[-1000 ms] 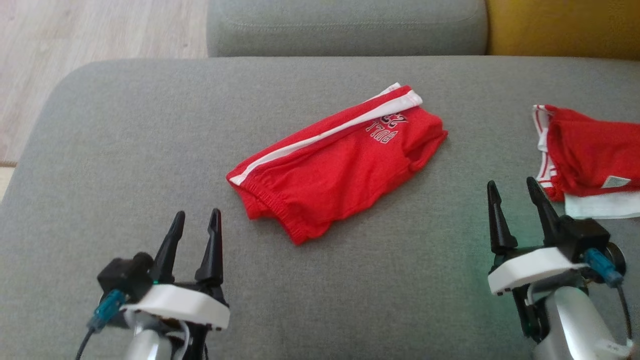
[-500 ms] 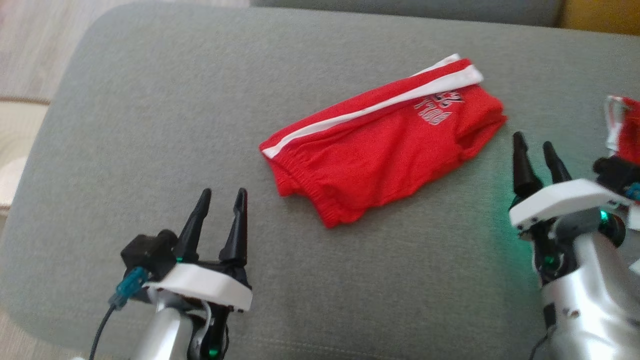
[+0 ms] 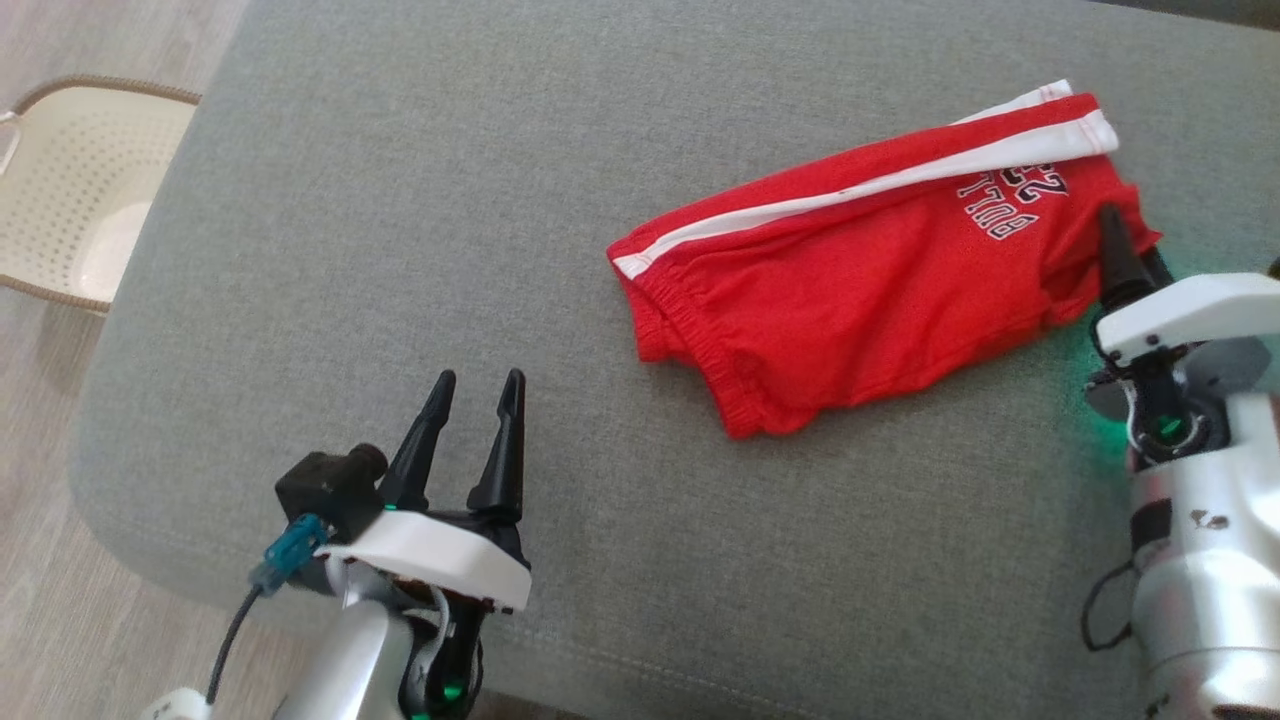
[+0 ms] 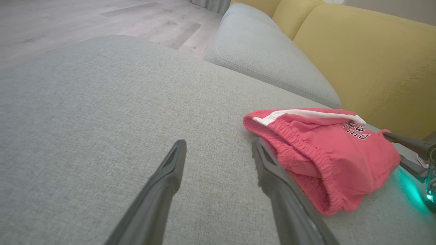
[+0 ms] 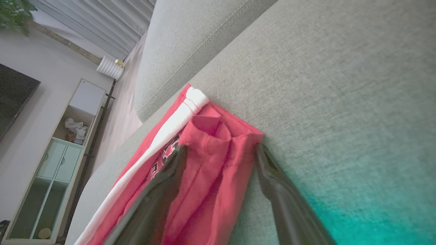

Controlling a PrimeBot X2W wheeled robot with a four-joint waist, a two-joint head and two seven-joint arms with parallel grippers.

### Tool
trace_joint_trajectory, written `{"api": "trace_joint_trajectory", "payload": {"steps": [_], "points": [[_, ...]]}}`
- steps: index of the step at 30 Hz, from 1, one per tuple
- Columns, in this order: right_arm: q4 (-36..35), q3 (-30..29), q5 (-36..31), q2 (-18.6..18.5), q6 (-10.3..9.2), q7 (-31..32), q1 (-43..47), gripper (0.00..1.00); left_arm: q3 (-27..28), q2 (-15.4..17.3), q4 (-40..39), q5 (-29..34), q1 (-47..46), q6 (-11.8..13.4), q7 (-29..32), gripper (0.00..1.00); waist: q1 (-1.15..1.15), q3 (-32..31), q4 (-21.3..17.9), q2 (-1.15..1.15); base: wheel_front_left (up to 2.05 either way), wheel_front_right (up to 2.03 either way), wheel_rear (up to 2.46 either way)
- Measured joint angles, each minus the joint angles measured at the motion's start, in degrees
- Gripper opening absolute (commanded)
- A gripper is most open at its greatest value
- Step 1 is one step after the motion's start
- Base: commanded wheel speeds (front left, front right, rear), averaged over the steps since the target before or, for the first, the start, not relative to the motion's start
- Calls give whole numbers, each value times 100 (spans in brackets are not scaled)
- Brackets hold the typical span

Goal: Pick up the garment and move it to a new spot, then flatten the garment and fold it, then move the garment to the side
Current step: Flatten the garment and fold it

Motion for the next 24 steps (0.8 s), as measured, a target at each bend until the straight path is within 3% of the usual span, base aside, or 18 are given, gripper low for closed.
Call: {"api": "trace_joint_trajectory", "payload": {"steps": [21,23,24], "points": [[951,32,-304,-116,0,274,-796,100,-170,-2,-40,-58,-130,44,0,100,0,82,96,0,0,0,0],[988,152,-344,-115,0,209,-795,0,-169,-2,-36,-58,-130,44,0,100,0,71,84,0,0,0,0],[1010,183,-377,-114,0,149,-796,0,-168,-2,-33,-58,-130,44,0,100,0,62,74,0,0,0,0]]}}
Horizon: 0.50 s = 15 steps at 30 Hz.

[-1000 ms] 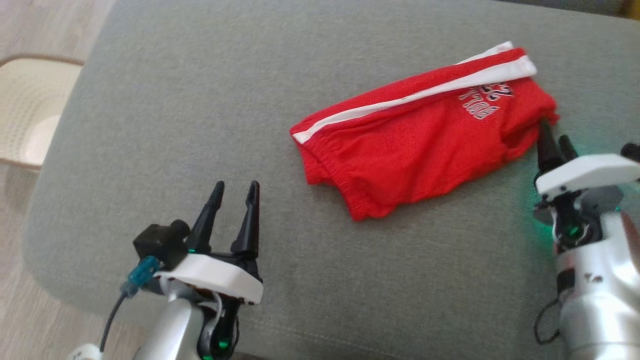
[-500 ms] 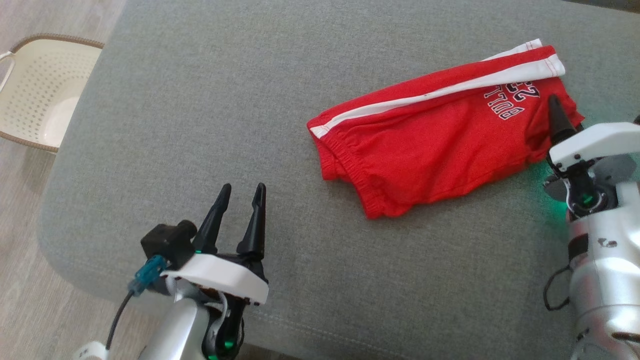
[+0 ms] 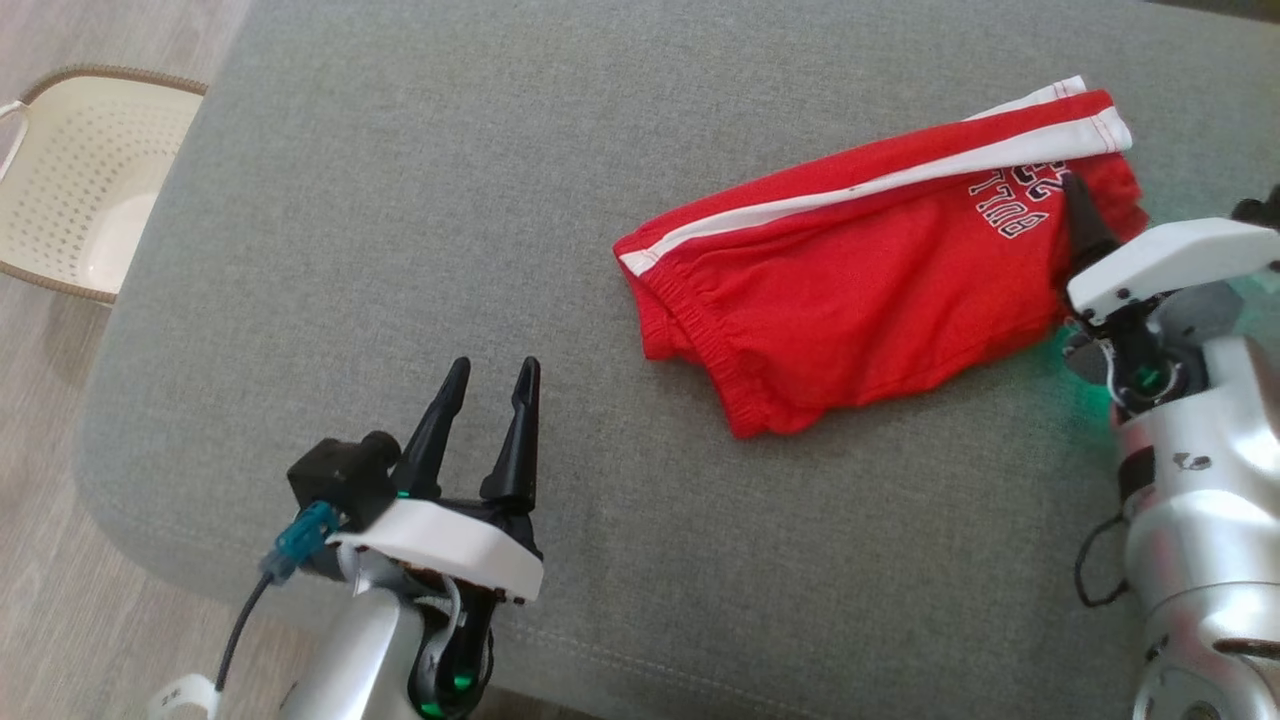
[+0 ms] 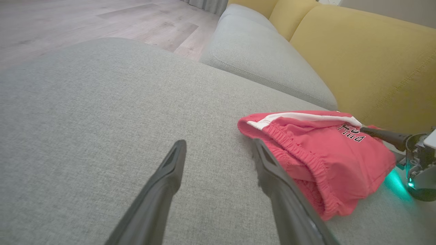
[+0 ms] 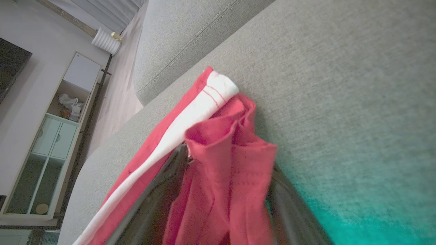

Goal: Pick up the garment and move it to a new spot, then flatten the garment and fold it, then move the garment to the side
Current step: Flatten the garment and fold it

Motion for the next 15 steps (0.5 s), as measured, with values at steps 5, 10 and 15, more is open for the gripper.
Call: {"api": "trace_joint_trajectory", "payload": {"steps": [5,10,15], "points": [[98,133,-131,57,0,-376,25,0,34,-1,11,0,0,0,0,100,0,-82,-103,0,0,0,0],[51,159,-91,98,0,-704,154,0,132,-1,24,1,2,0,0,100,0,-190,-245,0,0,0,0],[-140,135,-68,98,0,-1112,577,0,208,-1,32,33,9,-1,0,100,0,-342,-496,0,0,0,0]]}}
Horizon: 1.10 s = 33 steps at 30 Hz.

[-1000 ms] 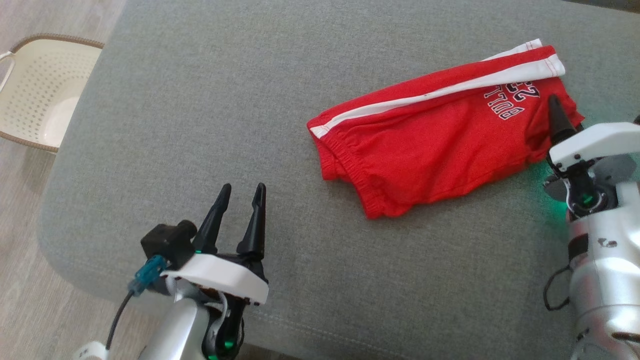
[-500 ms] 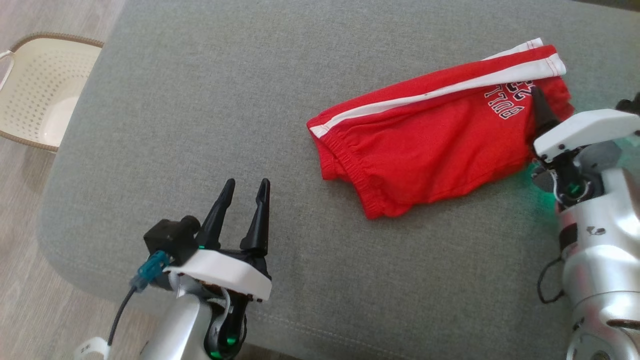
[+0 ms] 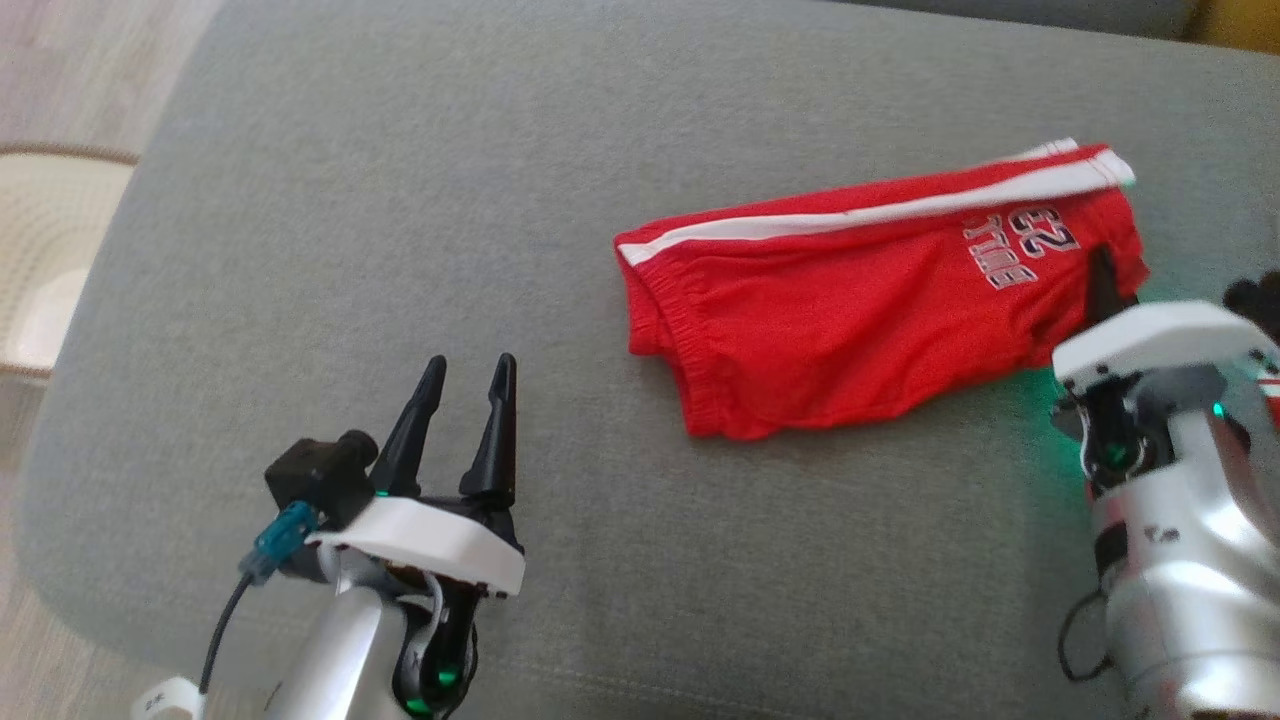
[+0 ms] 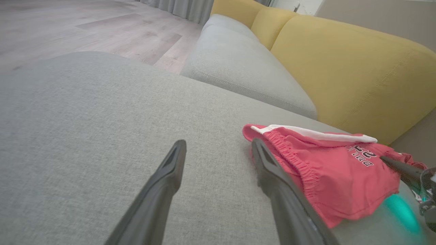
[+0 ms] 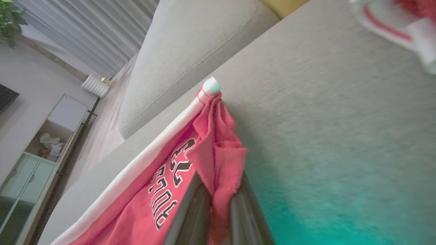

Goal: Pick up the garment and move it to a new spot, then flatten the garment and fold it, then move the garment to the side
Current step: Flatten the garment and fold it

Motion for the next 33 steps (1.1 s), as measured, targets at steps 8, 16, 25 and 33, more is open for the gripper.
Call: {"api": "trace_joint_trajectory", "payload": {"steps": [8,16,25,33], "points": [[-385,-523,-54,42,0,-427,801,0,158,1,31,9,103,-5,0,100,0,-293,-422,0,0,0,0],[-709,-60,420,120,0,-455,1401,0,171,1,42,56,192,-52,0,100,0,-447,-673,0,0,0,0],[-1384,1148,900,121,0,-832,1199,0,170,2,89,63,193,-57,0,100,0,-507,-581,0,0,0,0],[-2304,2700,1618,119,0,-816,1371,0,170,2,142,60,261,-52,0,100,0,-636,-355,0,0,0,0]]}}
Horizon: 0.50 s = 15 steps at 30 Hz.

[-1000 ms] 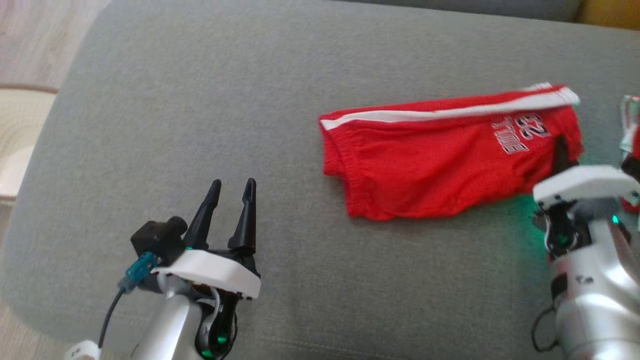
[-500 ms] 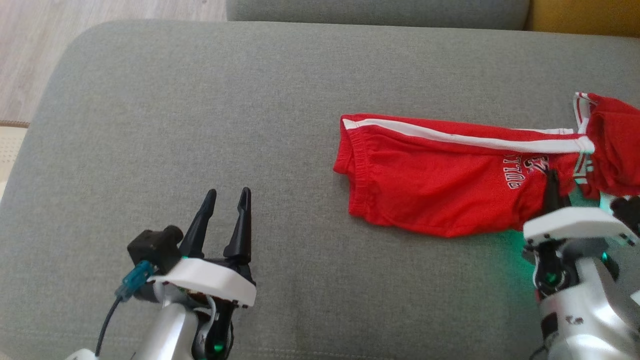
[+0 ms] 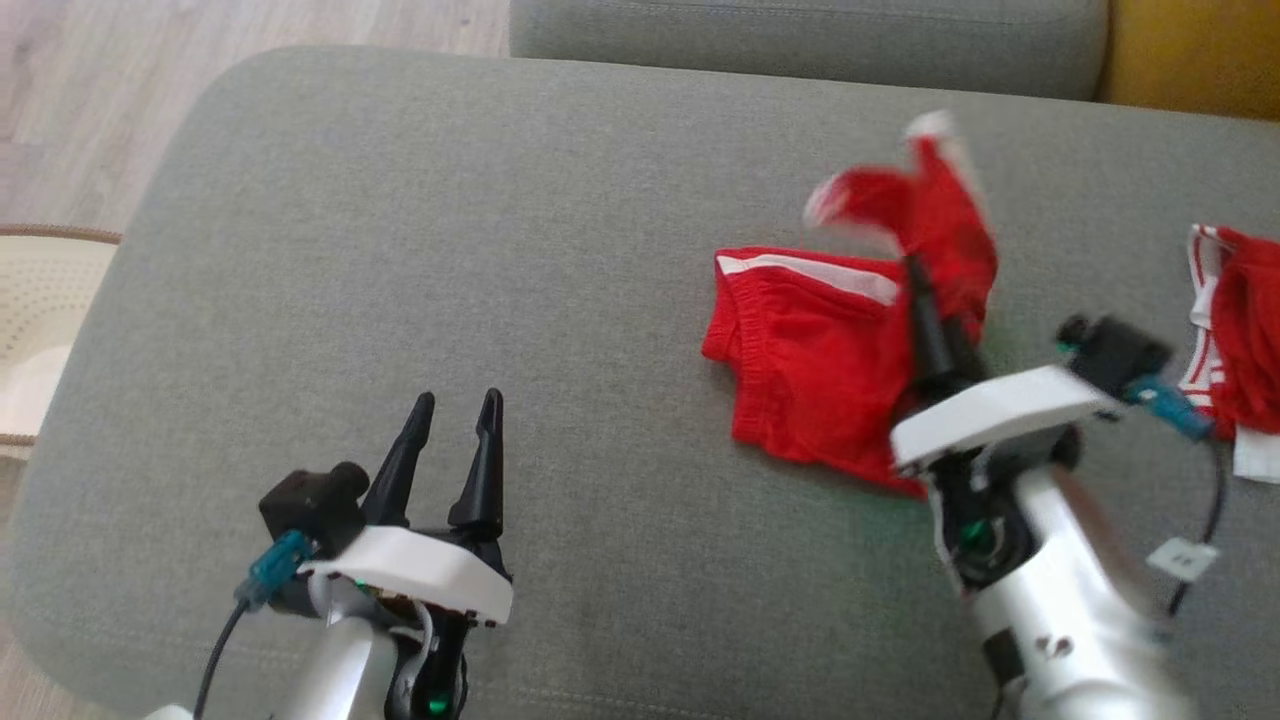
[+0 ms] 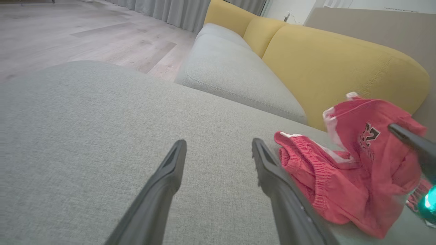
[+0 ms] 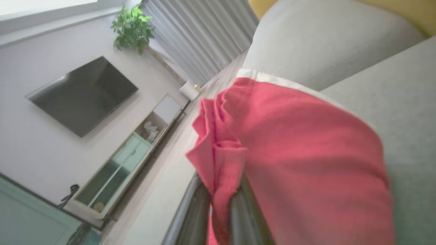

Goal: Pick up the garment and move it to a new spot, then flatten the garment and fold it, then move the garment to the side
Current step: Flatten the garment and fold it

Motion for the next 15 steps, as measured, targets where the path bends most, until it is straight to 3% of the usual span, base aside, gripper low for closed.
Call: {"api": "trace_joint_trajectory", "payload": {"steps": [11,12,13,15], "points": [[218,1122,46,-1,0,177,214,0,-9,1,15,-20,104,2,0,100,0,2,281,0,0,0,0],[316,1184,15,-1,0,205,204,42,-10,1,15,-21,104,2,0,100,0,10,294,0,0,0,0],[376,1250,-22,-7,0,207,204,100,-12,1,19,-29,104,2,0,100,0,17,307,0,0,0,0],[389,1426,8,-16,0,208,199,100,-16,1,21,-36,103,3,0,100,0,34,331,0,0,0,0]]}}
